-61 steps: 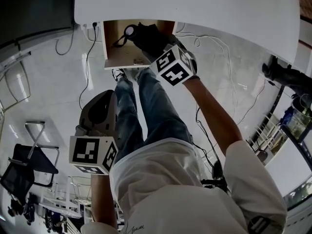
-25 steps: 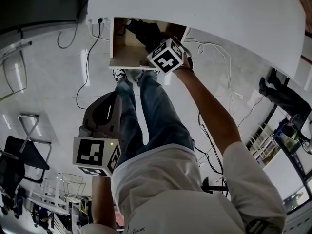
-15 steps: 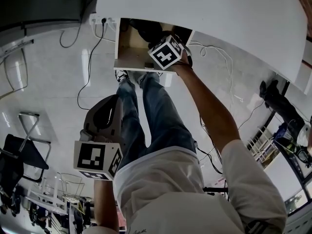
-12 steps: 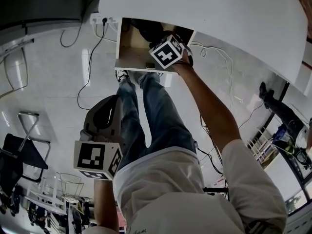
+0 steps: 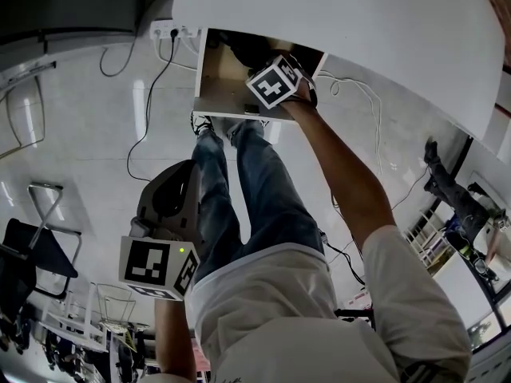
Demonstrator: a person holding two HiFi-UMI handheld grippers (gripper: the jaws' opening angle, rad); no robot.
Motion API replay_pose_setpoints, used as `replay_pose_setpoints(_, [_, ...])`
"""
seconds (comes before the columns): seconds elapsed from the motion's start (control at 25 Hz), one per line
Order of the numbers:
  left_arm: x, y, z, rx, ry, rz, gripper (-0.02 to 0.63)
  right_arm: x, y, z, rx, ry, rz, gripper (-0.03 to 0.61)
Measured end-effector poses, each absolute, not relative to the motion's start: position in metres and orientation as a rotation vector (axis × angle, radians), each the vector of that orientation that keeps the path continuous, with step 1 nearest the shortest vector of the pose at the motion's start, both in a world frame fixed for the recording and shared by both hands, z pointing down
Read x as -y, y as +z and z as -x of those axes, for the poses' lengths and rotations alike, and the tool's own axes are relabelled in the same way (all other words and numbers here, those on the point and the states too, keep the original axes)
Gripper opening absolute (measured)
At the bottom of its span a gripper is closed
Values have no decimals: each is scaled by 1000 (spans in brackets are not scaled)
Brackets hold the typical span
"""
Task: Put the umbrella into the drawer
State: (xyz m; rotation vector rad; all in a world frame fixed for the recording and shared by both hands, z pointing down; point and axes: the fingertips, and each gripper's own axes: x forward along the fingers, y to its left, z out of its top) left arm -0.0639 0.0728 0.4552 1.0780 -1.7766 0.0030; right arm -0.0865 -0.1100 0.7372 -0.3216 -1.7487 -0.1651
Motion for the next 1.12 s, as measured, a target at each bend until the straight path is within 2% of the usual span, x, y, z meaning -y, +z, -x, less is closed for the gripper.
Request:
replay_pose_setpoints(0.6, [-94,473,63,1765,16,-1029,20,110,753,92,1726,-226,310,258])
replay_pose_setpoints(1.12, [-100,476,58,1756,7,-1026,20,109,746,91,1727,-262,316,219])
